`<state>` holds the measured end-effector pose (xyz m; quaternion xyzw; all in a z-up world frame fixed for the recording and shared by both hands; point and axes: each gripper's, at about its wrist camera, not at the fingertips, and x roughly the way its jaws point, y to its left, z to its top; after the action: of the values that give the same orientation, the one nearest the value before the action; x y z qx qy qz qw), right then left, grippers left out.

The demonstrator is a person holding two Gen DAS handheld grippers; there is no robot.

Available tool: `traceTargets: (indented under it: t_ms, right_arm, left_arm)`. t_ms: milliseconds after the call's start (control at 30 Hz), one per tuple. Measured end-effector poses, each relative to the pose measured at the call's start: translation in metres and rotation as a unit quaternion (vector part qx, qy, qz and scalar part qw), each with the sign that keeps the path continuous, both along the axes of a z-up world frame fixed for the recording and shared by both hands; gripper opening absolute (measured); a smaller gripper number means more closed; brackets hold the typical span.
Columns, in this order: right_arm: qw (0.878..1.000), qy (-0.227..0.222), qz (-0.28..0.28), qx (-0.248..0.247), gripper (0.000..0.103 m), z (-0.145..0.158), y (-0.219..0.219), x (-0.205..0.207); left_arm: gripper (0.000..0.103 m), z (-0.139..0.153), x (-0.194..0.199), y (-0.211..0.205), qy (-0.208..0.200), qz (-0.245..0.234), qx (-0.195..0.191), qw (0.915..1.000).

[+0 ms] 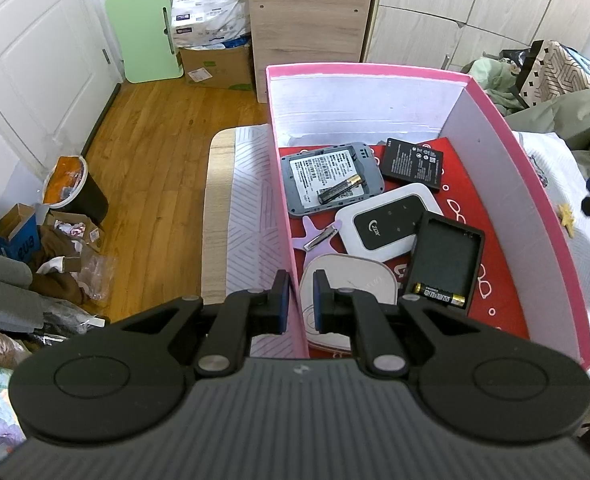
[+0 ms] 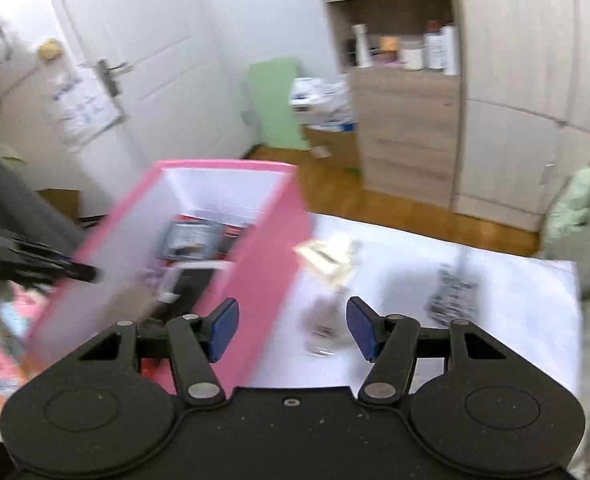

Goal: Organize rigid objects
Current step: 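Carry the white charger plug into the pink box and release it, then reach the right tool to the silver keys and grasp them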

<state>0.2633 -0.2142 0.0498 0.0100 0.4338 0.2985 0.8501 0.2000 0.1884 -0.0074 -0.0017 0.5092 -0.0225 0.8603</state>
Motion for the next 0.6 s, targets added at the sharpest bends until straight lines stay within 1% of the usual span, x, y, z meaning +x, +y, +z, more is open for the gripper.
traceTargets:
  t_ms: [133,267,333,433,500,600]
  right_arm:
    - [1.0,-0.014,-0.001,-0.001,0.065,-0.032,-0.014,-0.006]
    - [0.999,-0.028,0.014,-0.012,0.064,-0.061,0.0,-0.01]
    - [0.999,-0.033,0.027,-0.012,0.059,-0.071,0.008,-0.01]
    - [0.997,-0.044,0.05,-0.026,0.054,-0.079,0.021,-0.008]
    - [0.996,-0.051,0.06,-0.042,0.052,-0.084,0.029,-0.005]
    - [0.996,-0.047,0.051,-0.057,0.051,-0.09,0.038,0.004]
  left_arm:
    - [0.01,0.0,0.0,-0.001,0.001,0.002,0.002,1.0]
    - [0.01,0.0,0.0,-0.001,0.003,0.003,0.003,1.0]
    - [0.01,0.0,0.0,-0.001,0.003,0.003,0.003,1.0]
    - [0.01,0.0,0.0,-0.001,0.004,0.003,0.003,1.0]
    - [0.01,0.0,0.001,-0.001,0.004,0.003,0.003,1.0]
    - [0.01,0.0,0.0,-0.001,0.004,0.002,0.003,1.0]
